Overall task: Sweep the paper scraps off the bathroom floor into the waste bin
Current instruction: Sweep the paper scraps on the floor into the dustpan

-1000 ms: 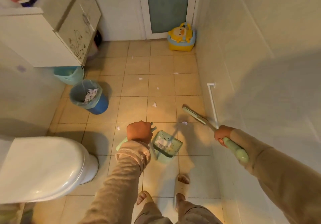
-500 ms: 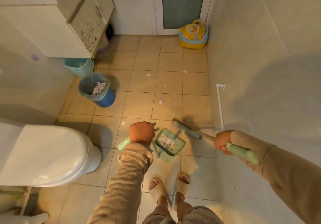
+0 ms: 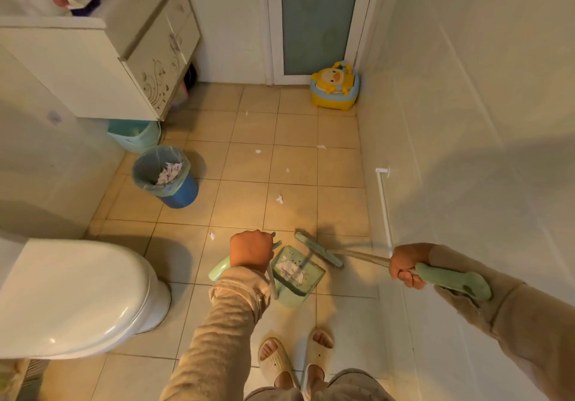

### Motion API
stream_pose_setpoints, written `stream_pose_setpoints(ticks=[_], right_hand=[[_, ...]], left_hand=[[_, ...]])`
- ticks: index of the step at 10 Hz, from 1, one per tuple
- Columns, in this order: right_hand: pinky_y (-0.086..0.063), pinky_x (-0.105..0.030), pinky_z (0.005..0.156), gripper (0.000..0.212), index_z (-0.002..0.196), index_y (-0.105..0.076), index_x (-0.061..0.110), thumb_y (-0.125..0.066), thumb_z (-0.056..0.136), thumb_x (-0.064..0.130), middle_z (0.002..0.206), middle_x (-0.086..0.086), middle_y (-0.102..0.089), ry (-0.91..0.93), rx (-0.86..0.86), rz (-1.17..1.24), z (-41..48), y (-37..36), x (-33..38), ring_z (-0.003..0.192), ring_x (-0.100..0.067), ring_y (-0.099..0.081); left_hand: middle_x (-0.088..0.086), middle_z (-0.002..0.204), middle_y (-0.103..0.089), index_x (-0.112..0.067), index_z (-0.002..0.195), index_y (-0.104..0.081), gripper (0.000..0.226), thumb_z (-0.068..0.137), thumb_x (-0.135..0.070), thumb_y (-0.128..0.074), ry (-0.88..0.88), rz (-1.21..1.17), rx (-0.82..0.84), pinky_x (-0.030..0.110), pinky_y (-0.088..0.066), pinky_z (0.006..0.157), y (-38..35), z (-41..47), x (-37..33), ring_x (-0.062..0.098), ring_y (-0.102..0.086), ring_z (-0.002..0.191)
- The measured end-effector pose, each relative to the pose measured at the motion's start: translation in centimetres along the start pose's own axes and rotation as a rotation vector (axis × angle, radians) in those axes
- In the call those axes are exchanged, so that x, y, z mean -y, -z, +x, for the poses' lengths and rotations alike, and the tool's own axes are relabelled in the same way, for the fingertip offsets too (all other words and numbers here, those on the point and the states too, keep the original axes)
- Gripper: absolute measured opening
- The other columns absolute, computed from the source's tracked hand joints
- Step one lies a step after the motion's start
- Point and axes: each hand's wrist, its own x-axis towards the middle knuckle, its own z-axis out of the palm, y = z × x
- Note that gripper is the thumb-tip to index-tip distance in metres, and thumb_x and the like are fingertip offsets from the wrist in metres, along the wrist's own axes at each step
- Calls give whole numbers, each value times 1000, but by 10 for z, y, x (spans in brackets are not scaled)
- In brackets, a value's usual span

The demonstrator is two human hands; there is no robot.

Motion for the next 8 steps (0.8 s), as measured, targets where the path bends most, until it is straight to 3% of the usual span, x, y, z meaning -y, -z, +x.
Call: stream_pose_setpoints(ticks=[1, 3, 6, 7, 8], right_hand=[[-35, -10, 31, 35, 53, -39, 11, -43, 87, 9, 29, 1, -45, -182, -6, 33, 16, -7, 15, 23, -8, -43], [-33, -7, 32, 32, 51, -41, 7, -44, 83, 2, 25, -3, -42, -69, -114, 43, 23, -15, 63, 17, -10, -37], [-33, -8, 30, 36, 53, -39, 8, -42, 89, 3, 22, 1, -43, 13, -27, -193, 34, -48, 153, 17, -8, -41], [-34, -13, 35, 36, 54, -39, 8, -42, 90, 4, 22, 2, -40, 41, -34, -335, 37, -58, 189, 24, -9, -40], [-31, -10, 34, 30, 60, -38, 8, -41, 89, 0, 21, 4, -38, 112, -18, -440, 43, -60, 220, 18, -5, -35]], left_hand=[[4, 113, -69, -14, 114, -62, 32, 94, -37, -50, 14, -15, 9, 30, -50, 85, -5, -7, 23, 22, -65, 104], [3, 108, -69, -15, 114, -57, 38, 94, -46, -45, 130, -120, 8, 29, -51, 82, -46, -41, 81, 20, -66, 97], [0, 100, -69, -19, 108, -61, 39, 91, -52, -47, 370, -275, -7, 28, -53, 80, -73, -58, 130, 18, -67, 91], [1, 100, -69, -19, 107, -61, 39, 91, -52, -48, 444, -306, 18, 29, -53, 79, -70, -53, 137, 19, -67, 91], [2, 101, -70, -19, 107, -62, 37, 91, -50, -49, 496, -323, 17, 31, -53, 80, -67, -45, 142, 21, -67, 93]])
